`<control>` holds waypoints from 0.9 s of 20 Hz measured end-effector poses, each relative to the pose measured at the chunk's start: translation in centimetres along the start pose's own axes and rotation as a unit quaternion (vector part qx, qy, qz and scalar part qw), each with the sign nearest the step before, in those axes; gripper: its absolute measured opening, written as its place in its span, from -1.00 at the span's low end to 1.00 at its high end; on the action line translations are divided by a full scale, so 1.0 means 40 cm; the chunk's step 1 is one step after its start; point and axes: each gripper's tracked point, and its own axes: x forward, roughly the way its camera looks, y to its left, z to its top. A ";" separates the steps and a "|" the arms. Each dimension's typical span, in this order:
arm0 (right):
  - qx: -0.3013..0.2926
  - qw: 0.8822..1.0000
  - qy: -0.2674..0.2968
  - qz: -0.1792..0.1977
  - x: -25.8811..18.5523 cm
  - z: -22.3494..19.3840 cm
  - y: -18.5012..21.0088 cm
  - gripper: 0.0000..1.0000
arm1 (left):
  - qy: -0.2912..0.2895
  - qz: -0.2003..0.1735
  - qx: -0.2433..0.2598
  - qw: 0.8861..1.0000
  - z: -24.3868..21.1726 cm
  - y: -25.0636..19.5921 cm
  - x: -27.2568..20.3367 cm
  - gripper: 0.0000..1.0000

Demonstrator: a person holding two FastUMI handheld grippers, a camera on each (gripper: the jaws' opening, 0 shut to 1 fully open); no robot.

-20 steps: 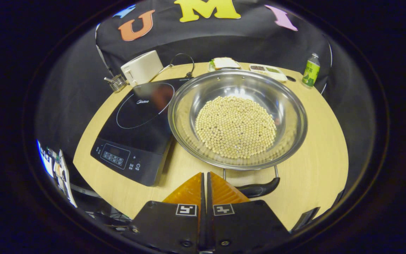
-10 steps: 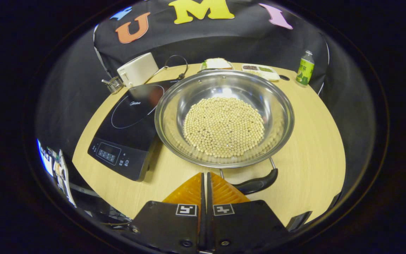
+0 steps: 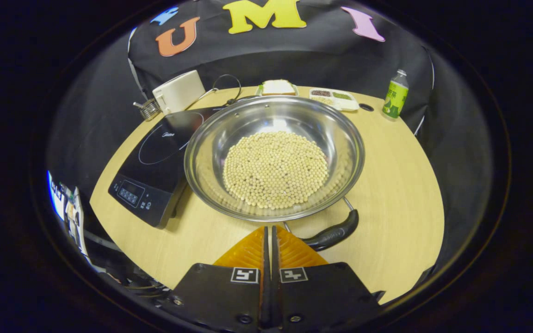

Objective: First push the handle of the pot to place it horizontally, then grasp the pot with both hands and set it on the induction cooktop.

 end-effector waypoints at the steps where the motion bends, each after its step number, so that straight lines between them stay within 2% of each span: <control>1: -0.001 1.000 -0.002 -0.001 -0.002 0.002 -0.013 -0.93 | 0.002 -0.001 0.002 1.000 0.001 -0.006 -0.001 0.89; 5: -0.012 1.000 -0.010 -0.012 -0.011 0.006 -0.067 -0.99 | 0.005 -0.005 0.007 1.000 -0.004 -0.023 0.000 0.89; 6: -0.015 1.000 -0.015 -0.015 -0.014 0.009 -0.081 -0.92 | 0.006 -0.006 0.007 1.000 -0.007 -0.030 0.001 0.89; 9: -0.036 0.998 -0.033 -0.028 -0.025 0.023 -0.118 -0.92 | 0.009 -0.010 0.008 1.000 -0.010 -0.043 0.011 0.89; 10: -0.037 0.998 -0.037 -0.034 -0.024 0.025 -0.133 -0.99 | 0.010 -0.011 0.008 1.000 -0.011 -0.049 0.010 0.89; 11: -0.035 0.998 -0.040 -0.036 -0.022 0.028 -0.145 -0.93 | 0.011 -0.012 0.006 1.000 -0.012 -0.056 0.011 0.89; 18: -0.013 0.997 -0.059 -0.047 -0.016 0.051 -0.225 -0.92 | 0.018 -0.023 0.008 1.000 -0.024 -0.105 0.022 0.89</control>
